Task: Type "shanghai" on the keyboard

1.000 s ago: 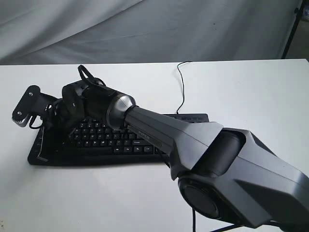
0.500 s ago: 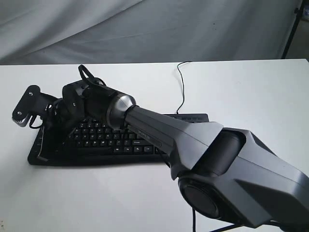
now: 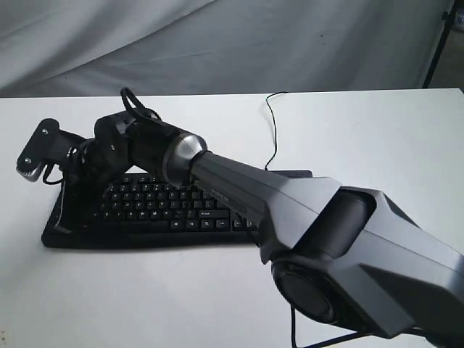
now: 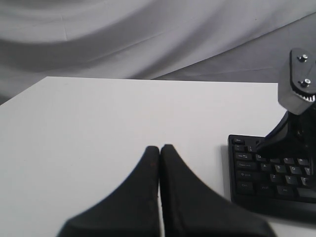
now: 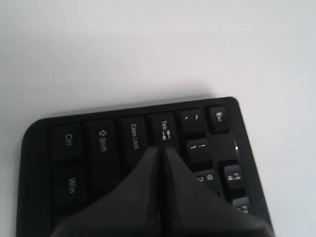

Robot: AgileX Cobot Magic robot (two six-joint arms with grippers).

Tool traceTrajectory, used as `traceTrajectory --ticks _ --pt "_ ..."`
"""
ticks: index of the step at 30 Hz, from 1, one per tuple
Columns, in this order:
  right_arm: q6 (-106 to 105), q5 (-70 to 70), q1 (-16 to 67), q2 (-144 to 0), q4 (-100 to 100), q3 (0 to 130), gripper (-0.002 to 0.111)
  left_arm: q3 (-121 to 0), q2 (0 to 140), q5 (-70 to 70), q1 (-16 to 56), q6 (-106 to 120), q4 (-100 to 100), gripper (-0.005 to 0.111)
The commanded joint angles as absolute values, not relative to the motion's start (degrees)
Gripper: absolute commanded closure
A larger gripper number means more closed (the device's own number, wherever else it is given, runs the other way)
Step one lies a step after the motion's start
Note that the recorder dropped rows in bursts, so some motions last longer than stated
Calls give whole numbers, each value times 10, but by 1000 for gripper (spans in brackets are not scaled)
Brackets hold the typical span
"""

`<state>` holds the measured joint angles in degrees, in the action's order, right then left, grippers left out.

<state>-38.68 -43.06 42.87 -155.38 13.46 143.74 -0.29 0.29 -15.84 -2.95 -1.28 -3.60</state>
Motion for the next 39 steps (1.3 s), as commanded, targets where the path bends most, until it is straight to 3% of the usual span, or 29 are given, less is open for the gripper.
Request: traceTrajectory --ticks 1,18,33,39 --pt "-402 -444 428 -1528 134 1440 108 0 0 -152 -31 -14 -36 106" --pt "-448 -556 404 -1450 220 1431 108 0 0 -152 -31 -14 -36 106" --pt "-578 -471 345 -1309 246 1144 108 0 0 -152 -31 -14 -36 106" --pt "-629 -478 312 -1309 281 1116 108 0 0 -152 -31 -14 -36 106"
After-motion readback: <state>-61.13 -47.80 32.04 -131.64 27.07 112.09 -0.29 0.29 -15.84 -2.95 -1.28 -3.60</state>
